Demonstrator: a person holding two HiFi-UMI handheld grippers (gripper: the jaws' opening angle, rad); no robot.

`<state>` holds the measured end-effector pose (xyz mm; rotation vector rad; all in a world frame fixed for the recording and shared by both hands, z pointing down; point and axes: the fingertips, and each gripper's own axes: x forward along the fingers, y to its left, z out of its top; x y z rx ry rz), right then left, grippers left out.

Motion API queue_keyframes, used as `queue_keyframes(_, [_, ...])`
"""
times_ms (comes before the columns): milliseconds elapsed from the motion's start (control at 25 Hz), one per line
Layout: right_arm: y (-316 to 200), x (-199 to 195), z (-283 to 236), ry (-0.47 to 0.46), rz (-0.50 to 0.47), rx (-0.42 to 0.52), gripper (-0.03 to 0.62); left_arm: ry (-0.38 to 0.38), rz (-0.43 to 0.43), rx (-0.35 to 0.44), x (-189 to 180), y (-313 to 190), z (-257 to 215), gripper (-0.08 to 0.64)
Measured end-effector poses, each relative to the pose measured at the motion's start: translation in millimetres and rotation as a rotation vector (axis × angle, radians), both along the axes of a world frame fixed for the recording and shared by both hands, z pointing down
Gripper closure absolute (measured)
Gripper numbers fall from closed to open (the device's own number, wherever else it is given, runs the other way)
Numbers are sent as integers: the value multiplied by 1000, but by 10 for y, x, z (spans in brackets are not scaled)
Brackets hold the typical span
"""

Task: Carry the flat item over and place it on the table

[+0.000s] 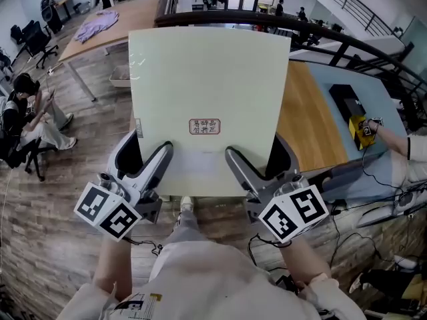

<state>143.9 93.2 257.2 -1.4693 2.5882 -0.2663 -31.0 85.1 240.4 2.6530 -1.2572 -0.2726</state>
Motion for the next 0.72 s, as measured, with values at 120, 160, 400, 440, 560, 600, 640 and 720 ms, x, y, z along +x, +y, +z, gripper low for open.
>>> queue_keyframes(120, [-330, -117, 23, 1, 8, -12, 169, 0, 2, -12, -115, -345, 23, 253])
queue_keyframes(160, [-439, -156, 27, 1, 11, -17, 169, 0, 3, -16, -153, -460, 25, 253])
queue_keyframes(400, [-1108, -347, 31, -11, 21, -38, 169, -6, 17, -28, -348, -1148, 7, 253])
queue_keyframes(440, [-1222, -385, 35, -12, 24, -40, 169, -6, 19, -29, -385, -1265, 10, 253])
queue_keyframes(560, [-1525, -529, 47, -13, 29, -51, 169, -5, 24, -38, -527, -1576, 20, 253])
queue_keyframes(600, [-1619, -589, 45, -11, 29, -53, 169, -3, 24, -41, -586, -1670, 22, 253])
queue_keyframes(640, [-1713, -652, 42, -7, 29, -55, 168, -1, 24, -44, -650, -1764, 24, 255])
queue_keyframes(720, [-1917, -778, 34, 0, 29, -58, 167, 4, 23, -48, -777, -1967, 27, 255])
